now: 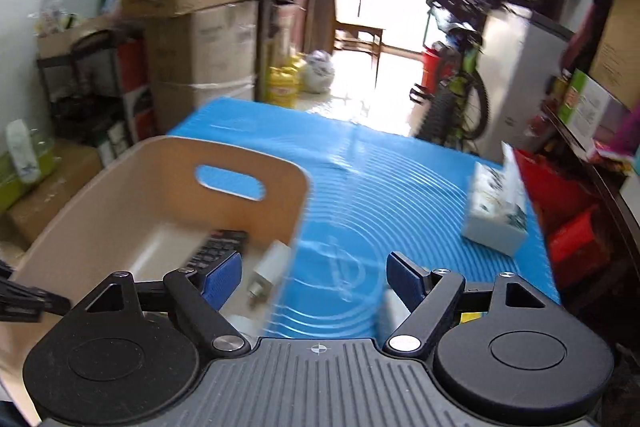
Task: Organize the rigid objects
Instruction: 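Grasp the second white charger with the right tool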
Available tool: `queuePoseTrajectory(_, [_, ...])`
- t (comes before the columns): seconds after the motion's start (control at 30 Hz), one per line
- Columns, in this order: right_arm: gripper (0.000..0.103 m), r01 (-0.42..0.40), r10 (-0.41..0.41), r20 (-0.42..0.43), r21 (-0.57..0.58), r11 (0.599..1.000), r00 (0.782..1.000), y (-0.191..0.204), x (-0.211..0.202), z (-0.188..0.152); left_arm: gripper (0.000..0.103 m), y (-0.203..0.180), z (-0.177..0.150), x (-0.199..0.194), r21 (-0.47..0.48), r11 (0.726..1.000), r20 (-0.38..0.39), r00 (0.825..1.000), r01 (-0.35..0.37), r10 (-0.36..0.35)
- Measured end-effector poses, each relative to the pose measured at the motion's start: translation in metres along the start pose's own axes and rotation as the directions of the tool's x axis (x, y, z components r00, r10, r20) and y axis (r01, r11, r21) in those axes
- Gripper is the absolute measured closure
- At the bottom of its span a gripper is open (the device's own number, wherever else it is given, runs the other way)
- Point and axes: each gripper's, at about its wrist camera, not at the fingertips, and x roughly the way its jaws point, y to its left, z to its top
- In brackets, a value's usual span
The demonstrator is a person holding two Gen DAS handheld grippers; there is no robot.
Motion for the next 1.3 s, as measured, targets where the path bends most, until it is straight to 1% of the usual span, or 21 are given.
queuePoseTrajectory(0.17, [0.021, 0.047, -0.046, -0.046, 0.026, 0.999, 0.998, -0.030, 0.023, -0.014, 0.099, 0.000, 0.000, 0.000, -0.001, 1.000, 0.000, 1.000, 0.000, 0.000])
queuePoseTrajectory(0.33, [0.021, 0.079, -0.077, -0.076, 0.026, 0.997, 0.994, -0.049, 0.047, -0.031, 0.099, 0.000, 0.000, -0.001, 0.003, 1.000, 0.000, 1.000, -0.004, 0.004])
queuePoseTrajectory(0.5, [0.021, 0.069, -0.069, -0.074, -0.008, 0.998, 0.995, -0.054, 0.070, -0.037, 0.099, 0.000, 0.000, -0.001, 0.005, 1.000, -0.001, 1.000, -0.006, 0.006])
queuePoseTrajectory(0.63, [0.023, 0.072, -0.074, -0.126, -0.022, 0.997, 0.989, -0.054, 0.096, -0.040, 0.099, 0.000, 0.000, -0.001, 0.005, 1.000, -0.001, 1.000, -0.007, 0.007])
queuePoseTrajectory(0.7, [0.033, 0.068, -0.066, -0.138, 0.009, 0.998, 0.988, -0.056, 0.105, -0.042, 0.099, 0.000, 0.000, -0.001, 0.006, 1.000, -0.001, 1.000, -0.008, 0.008])
queuePoseTrajectory(0.83, [0.046, 0.063, -0.054, -0.115, 0.077, 0.995, 0.992, -0.059, 0.113, -0.046, 0.099, 0.000, 0.000, -0.001, 0.007, 1.000, -0.001, 1.000, -0.009, 0.009])
queuePoseTrajectory(0.9, [0.061, 0.054, -0.042, -0.124, 0.095, 0.994, 0.991, -0.059, 0.116, -0.047, 0.099, 0.001, 0.000, -0.001, 0.008, 1.000, 0.000, 1.000, -0.009, 0.009])
queuePoseTrajectory(1.03, [0.066, 0.043, -0.034, -0.120, 0.075, 0.996, 0.992, -0.055, 0.113, -0.047, 0.099, 0.000, 0.000, -0.001, 0.007, 1.000, -0.001, 1.000, -0.010, 0.010])
queuePoseTrajectory(1.3, [0.067, 0.045, -0.037, -0.068, 0.113, 0.993, 0.997, -0.058, 0.078, -0.052, 0.099, 0.001, 0.000, -0.001, 0.008, 1.000, -0.001, 1.000, -0.010, 0.010])
